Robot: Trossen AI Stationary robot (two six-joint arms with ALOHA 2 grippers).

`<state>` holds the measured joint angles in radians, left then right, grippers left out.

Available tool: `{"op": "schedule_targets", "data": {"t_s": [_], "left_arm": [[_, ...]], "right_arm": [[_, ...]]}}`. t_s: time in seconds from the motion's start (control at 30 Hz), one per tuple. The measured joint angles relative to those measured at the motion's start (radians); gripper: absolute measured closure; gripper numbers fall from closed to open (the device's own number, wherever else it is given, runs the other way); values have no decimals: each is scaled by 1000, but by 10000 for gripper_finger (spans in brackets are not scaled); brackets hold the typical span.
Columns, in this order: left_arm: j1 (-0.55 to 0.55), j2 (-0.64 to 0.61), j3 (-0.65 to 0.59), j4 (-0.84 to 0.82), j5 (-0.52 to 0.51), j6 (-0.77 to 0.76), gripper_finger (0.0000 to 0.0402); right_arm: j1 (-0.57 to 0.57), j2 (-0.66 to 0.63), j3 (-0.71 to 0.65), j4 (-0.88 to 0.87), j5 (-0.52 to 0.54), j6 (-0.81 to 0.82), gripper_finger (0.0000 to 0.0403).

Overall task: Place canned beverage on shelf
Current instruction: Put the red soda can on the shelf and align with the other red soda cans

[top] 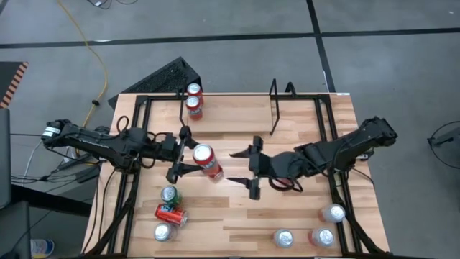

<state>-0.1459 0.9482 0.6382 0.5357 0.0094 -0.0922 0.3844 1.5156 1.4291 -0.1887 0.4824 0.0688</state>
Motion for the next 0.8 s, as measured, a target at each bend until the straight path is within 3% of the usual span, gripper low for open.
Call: {"op": "schedule_targets", "data": {"t_s": [0.13, 0.3, 0.47, 0.8], "left_arm": [[-9, -4, -3, 17, 3, -19, 116], [-21, 1, -5, 16, 3, 24, 116], [-23, 1, -5, 12, 1, 33, 116], [-24, 1, -5, 21, -23, 50, 116]], "right_arm": [[-38, 43, -22, 135, -39, -48, 92], [-90, 94, -24, 137, -86, -19, 92], [-126, 121, -25, 197, -222, 18, 92], [-133, 128, -24, 238, -221, -16, 91]]}}
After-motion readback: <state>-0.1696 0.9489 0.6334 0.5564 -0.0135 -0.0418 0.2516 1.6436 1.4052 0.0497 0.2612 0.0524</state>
